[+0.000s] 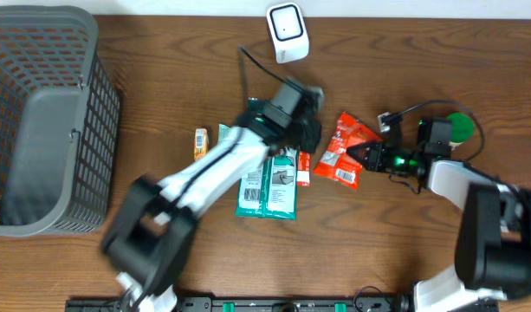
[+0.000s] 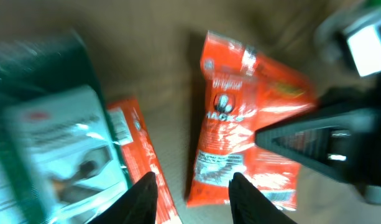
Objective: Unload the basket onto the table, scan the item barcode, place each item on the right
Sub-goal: 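Carry the red bag with the right gripper up to the white scanner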
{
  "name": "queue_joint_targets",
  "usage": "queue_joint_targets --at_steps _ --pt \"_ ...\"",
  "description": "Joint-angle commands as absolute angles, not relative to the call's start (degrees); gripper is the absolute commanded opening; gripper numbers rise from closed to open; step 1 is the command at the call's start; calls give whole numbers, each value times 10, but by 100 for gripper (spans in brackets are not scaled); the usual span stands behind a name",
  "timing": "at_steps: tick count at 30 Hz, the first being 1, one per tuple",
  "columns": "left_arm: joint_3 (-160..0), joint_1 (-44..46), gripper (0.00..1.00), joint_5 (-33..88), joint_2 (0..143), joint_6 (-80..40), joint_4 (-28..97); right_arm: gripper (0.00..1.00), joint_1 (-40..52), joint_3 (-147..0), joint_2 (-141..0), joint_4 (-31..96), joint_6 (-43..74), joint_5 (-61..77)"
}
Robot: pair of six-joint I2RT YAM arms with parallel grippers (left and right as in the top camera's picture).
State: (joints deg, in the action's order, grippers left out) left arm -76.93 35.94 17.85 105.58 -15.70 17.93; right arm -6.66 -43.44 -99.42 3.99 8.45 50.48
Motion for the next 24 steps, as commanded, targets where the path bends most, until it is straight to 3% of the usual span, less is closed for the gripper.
queue_joint_targets --at_steps 1,6,12,18,22,24 --pt "-774 328 40 173 951 -156 209 1 -63 -485 -911 100 76 449" --pt "-774 254 46 172 850 -169 273 1 -34 -581 -851 260 44 379" --pt "-774 100 47 130 778 -177 396 1 50 -758 -847 465 11 225" --pt "-772 25 50 106 791 -165 463 1 163 -825 -847 501 -14 52" --pt "-772 19 61 78 799 -125 464 1 229 -826 -847 482 -27 23" --pt "-772 19 73 76 799 -109 463 1 246 -826 -847 469 -37 24"
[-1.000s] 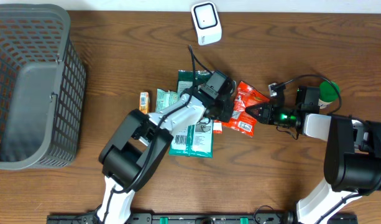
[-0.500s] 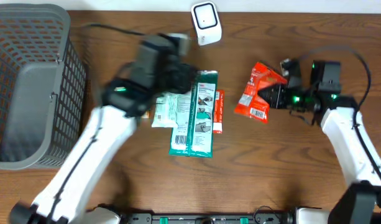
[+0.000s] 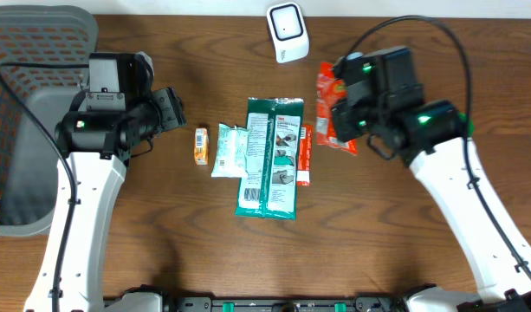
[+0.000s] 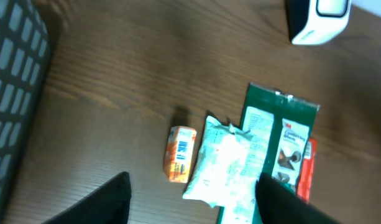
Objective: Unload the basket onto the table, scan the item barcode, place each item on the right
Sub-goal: 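Carry the red bag with the right gripper up to the white scanner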
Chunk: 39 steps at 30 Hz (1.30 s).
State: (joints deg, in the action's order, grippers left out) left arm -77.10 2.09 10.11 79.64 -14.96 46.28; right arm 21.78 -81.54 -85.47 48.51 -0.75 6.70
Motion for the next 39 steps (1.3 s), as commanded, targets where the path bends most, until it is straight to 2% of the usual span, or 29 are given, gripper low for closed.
queue_joint_targets --at_steps 1,3,8,17,20,31,39 --pt "-772 19 75 76 799 -109 463 1 249 -828 -847 467 -37 24" --pt "-772 19 82 76 799 -110 463 1 252 -840 -850 471 -37 24" --pt "-772 19 83 76 799 -110 463 1 251 -965 -896 547 -60 24" --pt "-772 19 83 76 799 -110 463 1 252 -1416 -1150 757 -89 -52" --pt "-772 19 83 76 799 -110 463 1 252 -1466 -1200 718 -111 -70" --pt "-772 19 84 76 799 -110 463 1 255 -1465 -1289 507 -179 -175" --pt "-772 19 84 76 799 -110 463 1 276 -1465 -1389 338 -254 -300"
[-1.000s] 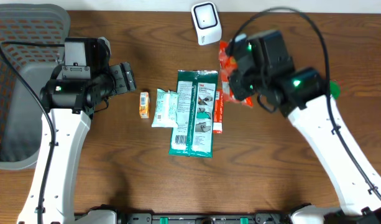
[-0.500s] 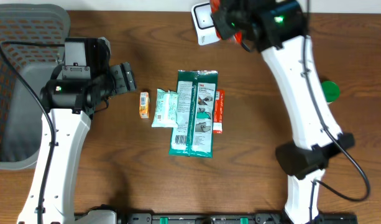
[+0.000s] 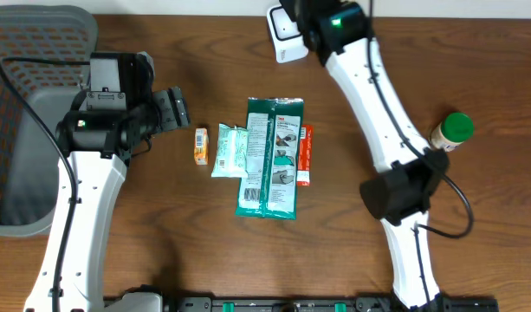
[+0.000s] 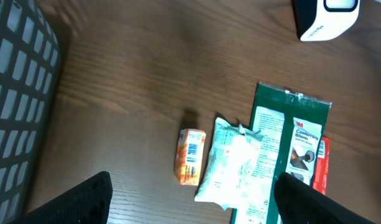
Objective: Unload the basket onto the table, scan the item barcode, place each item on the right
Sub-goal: 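Carry the red bag with the right gripper up to the white scanner, then hold the red bag under the white scanner with the right gripper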
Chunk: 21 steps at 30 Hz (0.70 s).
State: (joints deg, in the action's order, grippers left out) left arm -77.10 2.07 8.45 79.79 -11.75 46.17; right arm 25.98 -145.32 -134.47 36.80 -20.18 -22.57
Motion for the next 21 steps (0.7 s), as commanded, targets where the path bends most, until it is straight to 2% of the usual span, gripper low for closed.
queue_joint_targets --at_steps 1,4,10,13,21 --pt "-772 19 84 76 799 -110 463 1 279 -1465 -1403 321 -271 -309" --pt "-772 19 84 76 799 -110 463 1 289 -1465 -1443 265 -323 -331" --pt "-772 19 84 76 799 -110 463 1 311 -1465 -1528 50 -470 -450" --pt "-772 19 84 76 799 -110 463 1 321 -1465 -1551 -12 -530 -465" --pt "-772 19 84 76 799 -110 463 1 324 -1464 -1569 -66 -540 -463"
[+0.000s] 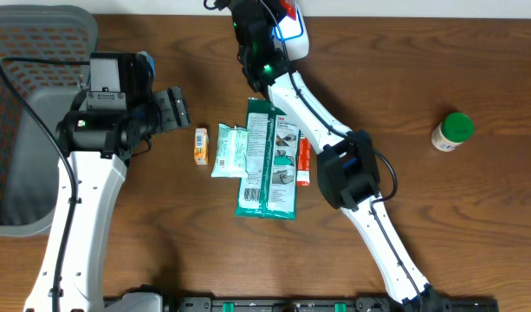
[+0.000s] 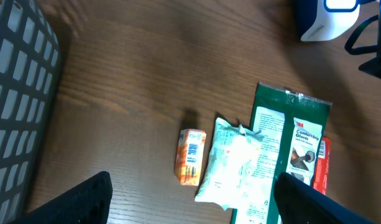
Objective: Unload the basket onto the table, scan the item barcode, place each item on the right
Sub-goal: 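Hold the red bag under the white scanner with the right gripper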
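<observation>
The white barcode scanner [image 1: 295, 41] stands at the table's far edge, and it also shows top right in the left wrist view as the scanner [image 2: 327, 18]. My right gripper [image 1: 278, 10] hangs right over it. A sliver of the red snack packet [image 1: 288, 6] shows in the gripper; the rest of the packet is hidden. A dark part of that gripper pokes in beside the scanner in the left wrist view. My left gripper [image 1: 171, 111] [image 2: 190, 208] hovers open left of the items, holding nothing.
In the middle lie a small orange box [image 1: 201, 145], a pale pouch [image 1: 230, 149], a green glove pack [image 1: 269, 160] and a slim red stick [image 1: 304, 156]. A green-capped bottle [image 1: 451, 132] stands at the right. A grey basket [image 1: 40, 113] fills the left edge.
My right gripper has shifted left over the scanner, and part of it now shows beside the scanner in the left wrist view. The left arm and the table items have not moved.
First my left gripper was low over the middle items and my right gripper was at the red packet on the table. Then the left arm was back at the left and the right held the packet near the scanner. Now the packet is over the scanner.
</observation>
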{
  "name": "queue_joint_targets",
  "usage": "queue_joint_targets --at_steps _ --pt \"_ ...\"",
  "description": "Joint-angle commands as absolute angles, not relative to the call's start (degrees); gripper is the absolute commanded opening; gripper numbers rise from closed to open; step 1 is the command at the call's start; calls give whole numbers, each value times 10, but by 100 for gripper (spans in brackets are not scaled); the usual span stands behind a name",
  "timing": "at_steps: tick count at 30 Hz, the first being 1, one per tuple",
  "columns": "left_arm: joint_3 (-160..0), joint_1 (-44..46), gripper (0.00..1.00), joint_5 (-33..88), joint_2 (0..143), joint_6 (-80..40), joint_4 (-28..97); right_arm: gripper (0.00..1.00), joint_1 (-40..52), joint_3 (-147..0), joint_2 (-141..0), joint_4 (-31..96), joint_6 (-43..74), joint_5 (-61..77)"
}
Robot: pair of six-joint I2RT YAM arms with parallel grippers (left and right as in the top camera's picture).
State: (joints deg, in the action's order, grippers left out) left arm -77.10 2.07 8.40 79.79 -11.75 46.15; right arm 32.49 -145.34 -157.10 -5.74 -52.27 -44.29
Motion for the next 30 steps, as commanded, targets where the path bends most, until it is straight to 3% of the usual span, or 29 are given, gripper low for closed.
queue_joint_targets --at_steps 1,20,30 --pt "-772 19 84 76 799 -110 463 1 323 -1464 -1569 -67 -540 -462" --pt "-772 19 84 76 799 -110 463 1 318 -1415 -1576 -63 -497 -432" --pt "-772 19 84 76 799 -110 463 1 313 -1416 -1549 -138 -497 -439"
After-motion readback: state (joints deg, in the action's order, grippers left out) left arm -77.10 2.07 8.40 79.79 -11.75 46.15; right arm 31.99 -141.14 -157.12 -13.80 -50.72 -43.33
